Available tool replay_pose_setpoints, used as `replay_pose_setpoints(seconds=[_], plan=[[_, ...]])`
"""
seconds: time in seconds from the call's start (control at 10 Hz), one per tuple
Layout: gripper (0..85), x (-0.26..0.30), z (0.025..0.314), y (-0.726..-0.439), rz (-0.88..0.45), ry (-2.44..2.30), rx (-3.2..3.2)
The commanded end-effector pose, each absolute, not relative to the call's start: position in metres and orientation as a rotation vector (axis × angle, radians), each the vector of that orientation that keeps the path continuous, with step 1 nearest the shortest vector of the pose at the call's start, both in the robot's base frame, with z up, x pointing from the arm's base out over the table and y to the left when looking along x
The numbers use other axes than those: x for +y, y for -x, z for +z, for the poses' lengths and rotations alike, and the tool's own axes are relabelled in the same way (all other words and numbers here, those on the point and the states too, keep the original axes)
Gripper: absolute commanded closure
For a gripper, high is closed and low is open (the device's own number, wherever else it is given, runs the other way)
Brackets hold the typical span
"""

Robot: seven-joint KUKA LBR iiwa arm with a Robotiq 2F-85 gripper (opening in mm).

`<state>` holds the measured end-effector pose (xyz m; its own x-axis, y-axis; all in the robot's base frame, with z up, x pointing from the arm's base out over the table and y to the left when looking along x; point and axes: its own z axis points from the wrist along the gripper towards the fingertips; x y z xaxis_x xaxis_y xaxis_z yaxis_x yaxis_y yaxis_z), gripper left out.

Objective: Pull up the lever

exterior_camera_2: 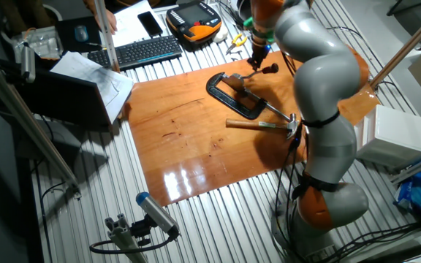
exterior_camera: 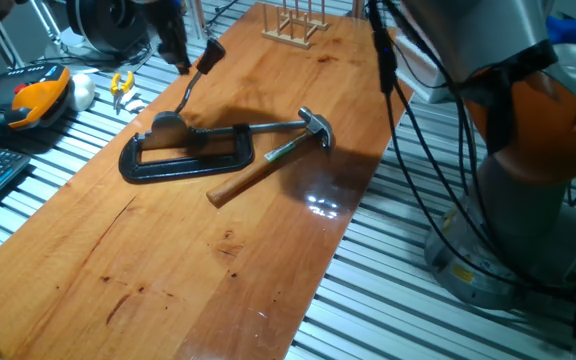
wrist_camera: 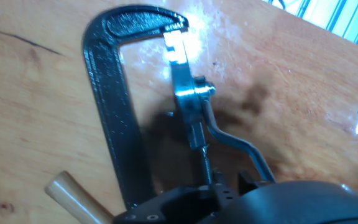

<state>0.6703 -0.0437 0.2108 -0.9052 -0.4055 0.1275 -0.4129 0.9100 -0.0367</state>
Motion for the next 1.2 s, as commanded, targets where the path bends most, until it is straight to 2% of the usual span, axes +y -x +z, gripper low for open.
replay_pose_setpoints(seconds=[0.0, 0.3, 0.4, 0.5, 0.6, 0.7, 0.8, 1.1], plan=[[85.0, -0.042, 0.212, -0.671, 0.098, -0.632, -2.958], [85.0, -0.043, 0.216, -0.672, 0.063, -0.601, -2.963], [51.0, -0.045, 0.218, -0.672, 0.090, -0.583, -2.980], [34.0, -0.050, 0.221, -0.673, 0.083, -0.590, -2.985], [34.0, -0.056, 0.224, -0.674, 0.078, -0.587, -2.985], [17.0, -0.061, 0.225, -0.675, 0.071, -0.571, -2.994], [17.0, -0.067, 0.223, -0.677, 0.113, -0.610, -3.001], [17.0, -0.093, 0.210, -0.675, 0.089, -0.673, -3.006]])
